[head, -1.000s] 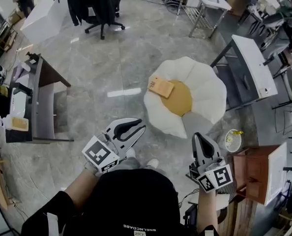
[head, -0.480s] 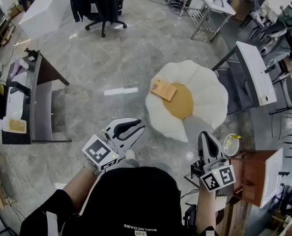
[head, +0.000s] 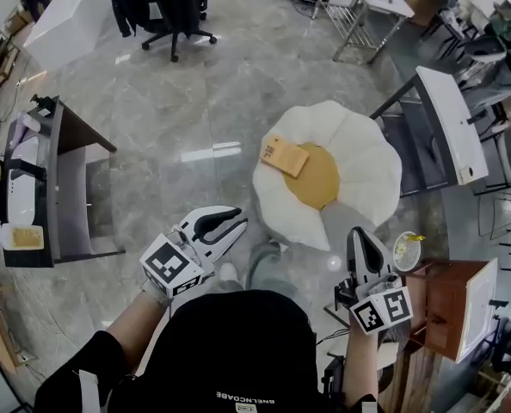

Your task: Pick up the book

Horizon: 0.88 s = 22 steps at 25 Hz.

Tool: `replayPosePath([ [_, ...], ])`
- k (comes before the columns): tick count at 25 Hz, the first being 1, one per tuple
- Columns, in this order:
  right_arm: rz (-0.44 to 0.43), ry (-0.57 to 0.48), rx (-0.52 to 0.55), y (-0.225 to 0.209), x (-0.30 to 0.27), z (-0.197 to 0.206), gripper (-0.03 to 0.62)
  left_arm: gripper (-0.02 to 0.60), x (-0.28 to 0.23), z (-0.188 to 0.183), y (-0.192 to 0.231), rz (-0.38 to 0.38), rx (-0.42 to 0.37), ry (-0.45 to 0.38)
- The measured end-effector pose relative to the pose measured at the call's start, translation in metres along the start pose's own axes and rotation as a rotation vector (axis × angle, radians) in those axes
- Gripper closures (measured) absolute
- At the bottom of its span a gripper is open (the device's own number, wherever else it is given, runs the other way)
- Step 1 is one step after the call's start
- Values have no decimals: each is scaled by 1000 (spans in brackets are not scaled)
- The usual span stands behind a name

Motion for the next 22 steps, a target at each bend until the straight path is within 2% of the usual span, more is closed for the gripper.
replayPosePath([
  [6, 30, -14, -59, -69, -34, -5, 568, 497, -73, -4, 27, 6, 9, 16],
  [15, 62, -15, -74, -182, -74, -35, 568, 497, -201, -23, 58, 32, 2, 40],
  [22, 65, -25, -93, -227, -79, -38, 568, 497, -264, -24, 61, 66, -2, 72],
])
Point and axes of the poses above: the fingertips, and each gripper's own axes: x backward along the fingers, y to its left, z out of its underside, the point moved 10 cm from there along x, backward along the fingers, and after that the axes turned 8 degrees about -y, right-handed, at the moved point
